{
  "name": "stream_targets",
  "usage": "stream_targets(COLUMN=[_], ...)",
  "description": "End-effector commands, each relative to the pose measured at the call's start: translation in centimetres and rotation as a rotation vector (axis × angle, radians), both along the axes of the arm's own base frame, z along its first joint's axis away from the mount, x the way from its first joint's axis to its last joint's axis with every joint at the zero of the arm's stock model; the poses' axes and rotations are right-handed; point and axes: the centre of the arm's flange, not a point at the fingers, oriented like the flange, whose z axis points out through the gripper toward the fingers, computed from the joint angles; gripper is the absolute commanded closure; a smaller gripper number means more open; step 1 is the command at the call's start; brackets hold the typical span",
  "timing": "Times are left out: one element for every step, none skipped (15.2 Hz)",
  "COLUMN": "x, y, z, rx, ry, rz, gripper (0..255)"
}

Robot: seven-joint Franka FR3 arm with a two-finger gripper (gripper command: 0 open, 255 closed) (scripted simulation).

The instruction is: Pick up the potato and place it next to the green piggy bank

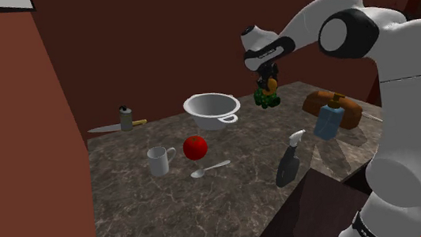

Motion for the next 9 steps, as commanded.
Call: stream_targets(x=[1.5, 2.2, 2.9, 3.6, 4.3, 5.1, 5.6, 5.6, 5.6], y=[-2.1, -3.2, -4.3, -5.4, -6.5, -7.6, -8.6, -8.5, -8.6], z=[-0.2, -0.2, -0.2, -0.2, -0.2, -0.2, -0.2, -0.7, -1.3], rx=[0.000, 0.000, 0.000, 0.000, 0.000, 0.000, 0.000, 0.000, 0.000], ry=[0.000, 0.000, 0.000, 0.000, 0.000, 0.000, 0.000, 0.000, 0.000], rz=[0.001, 0.001, 0.001, 0.001, 0.001, 0.001, 0.001, 0.001, 0.001], gripper=[255, 255, 255, 255, 255, 255, 255, 255, 255])
